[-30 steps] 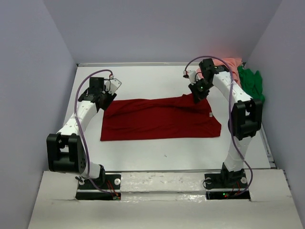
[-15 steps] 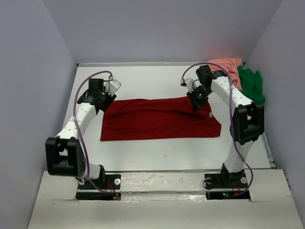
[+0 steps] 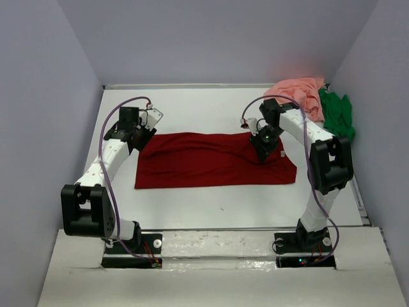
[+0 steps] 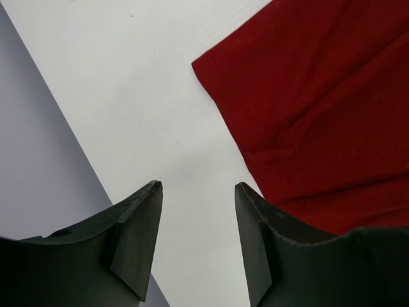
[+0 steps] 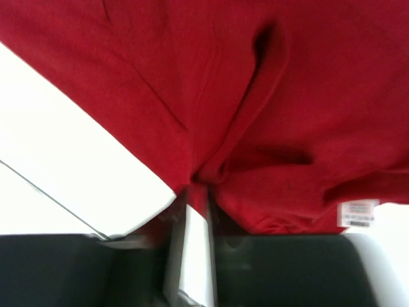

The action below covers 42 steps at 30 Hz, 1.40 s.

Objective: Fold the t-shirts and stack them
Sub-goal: Fold the other side of the tshirt into a rectangle

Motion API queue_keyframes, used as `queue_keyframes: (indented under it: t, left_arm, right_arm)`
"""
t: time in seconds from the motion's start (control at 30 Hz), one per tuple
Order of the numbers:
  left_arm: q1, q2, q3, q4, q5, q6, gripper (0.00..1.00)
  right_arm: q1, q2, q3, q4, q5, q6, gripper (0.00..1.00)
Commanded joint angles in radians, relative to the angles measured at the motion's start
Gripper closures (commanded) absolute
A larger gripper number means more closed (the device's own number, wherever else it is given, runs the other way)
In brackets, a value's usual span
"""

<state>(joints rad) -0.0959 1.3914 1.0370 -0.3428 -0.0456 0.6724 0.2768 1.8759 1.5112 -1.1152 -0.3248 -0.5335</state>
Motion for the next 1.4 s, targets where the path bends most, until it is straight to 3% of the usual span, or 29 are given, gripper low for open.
queue_keyframes:
  t: [0.0, 0.03, 0.13, 0.17, 0.27, 0.33, 0.4, 0.57, 0.73, 0.87, 1.37]
  left_arm:
    - [0.005, -0.049, -0.025, 0.002, 0.018, -0.007, 0.39]
    - [0.007, -0.051, -0.026, 0.002, 0.018, -0.008, 0.39]
    - [0.005, -0.063, -0.037, 0.004, 0.012, -0.007, 0.39]
    - [0.005, -0.066, -0.046, 0.005, 0.009, -0.005, 0.39]
    - [0.005, -0.078, -0.055, 0.008, -0.003, 0.004, 0.39]
    - [0.007, -0.087, -0.061, 0.010, -0.007, 0.007, 0.39]
    - [0.005, -0.092, -0.069, 0.014, -0.005, 0.009, 0.39]
    - [0.005, -0.100, -0.075, 0.019, 0.010, 0.007, 0.39]
    - [0.007, -0.112, -0.077, 0.027, 0.015, 0.012, 0.39]
    - [0.007, -0.111, -0.080, 0.025, 0.021, 0.003, 0.39]
    - [0.010, -0.120, -0.103, 0.050, 0.023, -0.005, 0.39]
  right_arm:
    - [0.013, -0.008, -0.031, 0.003, 0.012, 0.000, 0.65]
    - [0.022, 0.005, -0.034, 0.008, 0.012, 0.000, 0.63]
    - [0.033, 0.038, -0.026, -0.005, 0.010, -0.002, 0.43]
    - [0.033, 0.045, -0.023, -0.020, 0.007, -0.005, 0.22]
    - [0.044, 0.058, 0.023, -0.085, -0.019, -0.020, 0.21]
    - [0.044, 0.051, 0.079, -0.110, -0.068, -0.034, 0.24]
    - [0.044, 0.005, 0.101, -0.071, -0.045, -0.008, 0.33]
    - [0.044, -0.063, 0.135, 0.064, 0.009, 0.056, 0.74]
    - [0.044, -0.048, 0.155, 0.113, 0.015, 0.081, 0.85]
    - [0.044, 0.020, 0.165, 0.115, -0.008, 0.086, 1.00]
    - [0.044, 0.068, 0.087, 0.279, 0.162, 0.075, 1.00]
